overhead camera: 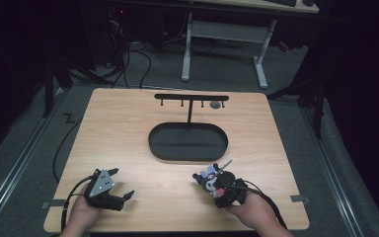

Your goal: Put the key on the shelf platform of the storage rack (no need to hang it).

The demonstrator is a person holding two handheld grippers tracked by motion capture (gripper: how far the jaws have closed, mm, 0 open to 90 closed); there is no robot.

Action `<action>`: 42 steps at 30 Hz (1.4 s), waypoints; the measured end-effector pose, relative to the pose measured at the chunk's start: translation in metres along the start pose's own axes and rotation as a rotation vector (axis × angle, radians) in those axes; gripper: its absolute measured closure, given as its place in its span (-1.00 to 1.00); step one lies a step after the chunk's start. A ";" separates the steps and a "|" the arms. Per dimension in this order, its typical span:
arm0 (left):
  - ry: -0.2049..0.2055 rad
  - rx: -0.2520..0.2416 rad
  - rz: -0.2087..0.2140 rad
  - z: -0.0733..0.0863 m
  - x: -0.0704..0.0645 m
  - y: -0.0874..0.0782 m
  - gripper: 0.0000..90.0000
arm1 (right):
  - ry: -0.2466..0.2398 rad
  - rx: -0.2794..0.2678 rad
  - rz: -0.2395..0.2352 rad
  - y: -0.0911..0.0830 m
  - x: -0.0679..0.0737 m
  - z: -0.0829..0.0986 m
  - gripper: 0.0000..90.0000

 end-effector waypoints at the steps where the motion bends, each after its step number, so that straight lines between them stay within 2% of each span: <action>1: -0.001 -0.001 0.000 0.000 0.000 0.000 -0.86 | 0.000 0.000 0.000 0.000 0.000 0.000 0.06; 5: -0.001 0.000 0.000 0.000 0.000 0.000 -0.86 | 0.024 -0.017 -0.002 -0.008 -0.005 -0.004 0.06; 12: -0.001 -0.001 -0.001 0.000 0.001 0.000 -0.86 | 0.022 -0.033 0.004 -0.014 -0.012 -0.011 0.06; 16: -0.002 0.000 0.000 0.000 0.001 -0.001 -0.86 | 0.039 -0.036 -0.001 -0.018 -0.014 -0.015 0.06; 18: -0.001 -0.001 0.000 0.000 0.001 -0.001 -0.86 | 0.030 -0.044 0.001 -0.020 -0.016 -0.017 0.06; 21: -0.002 -0.001 -0.001 0.000 0.001 -0.001 -0.86 | 0.046 -0.047 -0.003 -0.023 -0.019 -0.020 0.05; 31: 0.000 -0.001 0.000 0.000 0.000 -0.001 -0.85 | 0.073 -0.061 -0.005 -0.027 -0.029 -0.026 0.05; 34: 0.000 -0.001 -0.001 0.000 0.000 0.000 -0.85 | 0.063 -0.066 -0.002 -0.028 -0.032 -0.029 0.05; 37: 0.001 -0.001 -0.001 0.000 0.000 -0.001 -0.85 | 0.079 -0.068 0.003 -0.030 -0.034 -0.031 0.05; 38: 0.002 -0.004 -0.001 0.000 0.000 -0.002 -0.85 | 0.101 -0.068 -0.001 -0.030 -0.034 -0.032 0.05; 39: 0.000 -0.007 -0.001 0.000 0.000 -0.002 -0.85 | 0.074 -0.078 0.005 -0.031 -0.036 -0.034 0.05; 42: 0.001 -0.007 -0.002 0.001 0.001 -0.003 -0.85 | 0.088 -0.081 -0.003 -0.030 -0.040 -0.038 0.05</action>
Point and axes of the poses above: each handheld gripper's, and its own axes: y roughly forward along the jaws, z roughly out of its underside, x roughly to its left, the point moved 1 cm from there along y, roughly forward along the jaws, and after that the axes turned 6 degrees about x, right-handed, at the moved point
